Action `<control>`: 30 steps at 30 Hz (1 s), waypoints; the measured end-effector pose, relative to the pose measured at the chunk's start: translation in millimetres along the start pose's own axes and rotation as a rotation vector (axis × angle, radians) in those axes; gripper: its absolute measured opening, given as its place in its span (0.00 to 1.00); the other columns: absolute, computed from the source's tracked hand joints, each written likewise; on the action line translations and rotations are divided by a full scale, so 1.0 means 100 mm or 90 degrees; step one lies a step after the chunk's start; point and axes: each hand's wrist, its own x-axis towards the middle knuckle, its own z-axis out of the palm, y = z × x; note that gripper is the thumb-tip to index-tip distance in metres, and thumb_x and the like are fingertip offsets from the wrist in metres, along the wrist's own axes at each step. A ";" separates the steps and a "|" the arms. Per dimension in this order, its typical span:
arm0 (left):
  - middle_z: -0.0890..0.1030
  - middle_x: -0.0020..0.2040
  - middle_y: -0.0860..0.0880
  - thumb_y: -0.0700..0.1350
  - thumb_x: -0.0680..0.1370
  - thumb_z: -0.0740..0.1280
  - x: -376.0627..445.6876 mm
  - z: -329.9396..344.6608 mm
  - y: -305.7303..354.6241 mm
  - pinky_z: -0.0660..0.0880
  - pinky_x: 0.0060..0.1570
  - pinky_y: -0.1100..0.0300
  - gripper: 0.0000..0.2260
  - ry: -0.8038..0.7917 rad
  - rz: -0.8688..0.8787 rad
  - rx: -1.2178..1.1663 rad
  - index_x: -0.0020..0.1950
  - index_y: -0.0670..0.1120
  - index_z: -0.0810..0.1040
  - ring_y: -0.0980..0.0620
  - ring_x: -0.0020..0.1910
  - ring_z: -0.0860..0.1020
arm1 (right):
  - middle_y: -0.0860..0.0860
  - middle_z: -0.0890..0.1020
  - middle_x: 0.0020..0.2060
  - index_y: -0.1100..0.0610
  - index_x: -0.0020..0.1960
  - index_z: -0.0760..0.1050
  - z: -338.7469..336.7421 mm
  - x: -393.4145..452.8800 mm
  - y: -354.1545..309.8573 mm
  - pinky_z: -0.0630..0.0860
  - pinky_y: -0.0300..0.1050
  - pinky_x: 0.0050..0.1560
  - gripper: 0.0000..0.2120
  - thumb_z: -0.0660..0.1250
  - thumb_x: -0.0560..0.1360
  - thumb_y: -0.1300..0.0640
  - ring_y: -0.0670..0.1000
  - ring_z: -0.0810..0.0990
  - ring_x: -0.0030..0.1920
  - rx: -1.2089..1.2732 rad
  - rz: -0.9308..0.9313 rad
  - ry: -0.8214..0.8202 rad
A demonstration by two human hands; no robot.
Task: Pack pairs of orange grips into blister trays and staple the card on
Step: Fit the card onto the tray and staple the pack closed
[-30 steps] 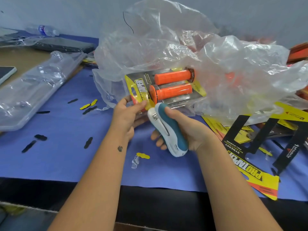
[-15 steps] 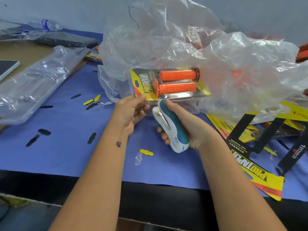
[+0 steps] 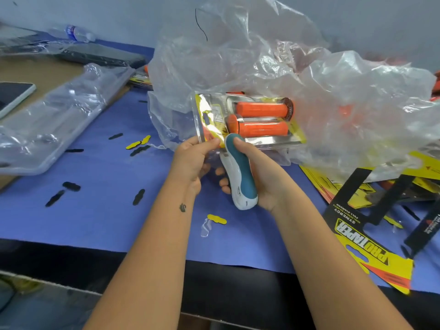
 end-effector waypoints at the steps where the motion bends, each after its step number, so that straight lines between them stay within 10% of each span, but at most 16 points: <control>1: 0.73 0.21 0.55 0.36 0.77 0.67 0.00 0.00 0.00 0.65 0.22 0.69 0.08 0.002 0.005 -0.001 0.39 0.45 0.75 0.61 0.20 0.70 | 0.57 0.83 0.39 0.61 0.54 0.79 0.02 0.01 -0.01 0.79 0.45 0.35 0.28 0.69 0.68 0.37 0.54 0.82 0.35 0.004 0.001 -0.002; 25: 0.72 0.25 0.50 0.44 0.77 0.70 0.09 0.04 -0.14 0.64 0.20 0.65 0.08 0.142 0.080 -0.084 0.42 0.43 0.74 0.53 0.21 0.66 | 0.57 0.80 0.37 0.63 0.49 0.78 0.20 0.24 0.01 0.75 0.41 0.32 0.24 0.66 0.72 0.41 0.52 0.79 0.33 0.069 -0.106 0.008; 30: 0.72 0.24 0.52 0.65 0.62 0.74 0.02 0.15 -0.11 0.64 0.20 0.66 0.20 0.065 -0.008 -0.009 0.28 0.50 0.72 0.54 0.20 0.71 | 0.57 0.83 0.39 0.60 0.48 0.81 0.21 0.28 0.07 0.77 0.44 0.35 0.18 0.73 0.71 0.45 0.53 0.82 0.37 0.138 -0.136 0.045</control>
